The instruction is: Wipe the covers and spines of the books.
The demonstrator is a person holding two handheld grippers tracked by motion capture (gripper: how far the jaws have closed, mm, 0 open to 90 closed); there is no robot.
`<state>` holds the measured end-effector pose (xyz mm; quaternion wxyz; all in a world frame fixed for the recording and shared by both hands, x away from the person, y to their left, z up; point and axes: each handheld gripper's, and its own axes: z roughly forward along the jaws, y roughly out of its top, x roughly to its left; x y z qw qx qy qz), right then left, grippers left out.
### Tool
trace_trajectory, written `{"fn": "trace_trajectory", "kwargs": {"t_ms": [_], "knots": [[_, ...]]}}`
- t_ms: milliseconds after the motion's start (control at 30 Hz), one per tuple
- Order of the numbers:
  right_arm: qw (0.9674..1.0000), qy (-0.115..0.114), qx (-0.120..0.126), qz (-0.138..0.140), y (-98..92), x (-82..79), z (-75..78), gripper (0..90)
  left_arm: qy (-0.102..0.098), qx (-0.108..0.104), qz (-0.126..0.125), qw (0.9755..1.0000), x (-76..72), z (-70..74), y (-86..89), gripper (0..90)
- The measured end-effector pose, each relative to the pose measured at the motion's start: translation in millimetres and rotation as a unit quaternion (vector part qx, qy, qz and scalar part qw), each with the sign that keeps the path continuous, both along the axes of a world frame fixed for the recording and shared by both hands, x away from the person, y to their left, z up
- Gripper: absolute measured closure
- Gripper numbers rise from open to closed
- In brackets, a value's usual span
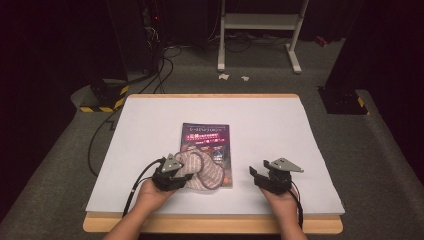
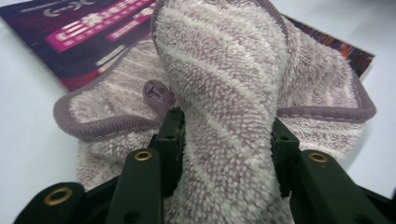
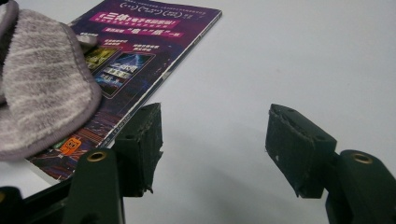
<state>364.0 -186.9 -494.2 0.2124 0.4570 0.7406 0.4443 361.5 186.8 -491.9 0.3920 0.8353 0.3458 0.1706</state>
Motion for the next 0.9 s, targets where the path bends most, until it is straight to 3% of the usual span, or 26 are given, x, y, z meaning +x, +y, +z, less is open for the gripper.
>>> {"fn": "trace_trajectory", "kwargs": {"t_ms": [400, 533, 800, 900], "knots": [[1.0000, 0.001, -0.002, 0.000, -0.1, 0.6, -1.3, 36.8, 0.001, -0.003, 0.040, 0.9992, 1.3, 2.1, 32.9, 58.9], [1.0000, 0.001, -0.003, 0.001, 0.8, 0.4, -1.3, 36.8, -0.015, -0.010, 0.049, 0.9986, 4.8, 9.1, 34.9, 59.0], [1.0000, 0.000, -0.003, 0.000, 0.2, 0.2, -1.0, 36.8, -0.026, -0.022, 0.055, 0.9979, 32.6, 22.4, 26.1, 58.9], [1.0000, 0.000, -0.001, 0.000, -0.2, 0.2, -0.9, 36.8, -0.023, -0.012, 0.052, 0.9983, 44.0, 19.8, 18.4, 58.9]]}}
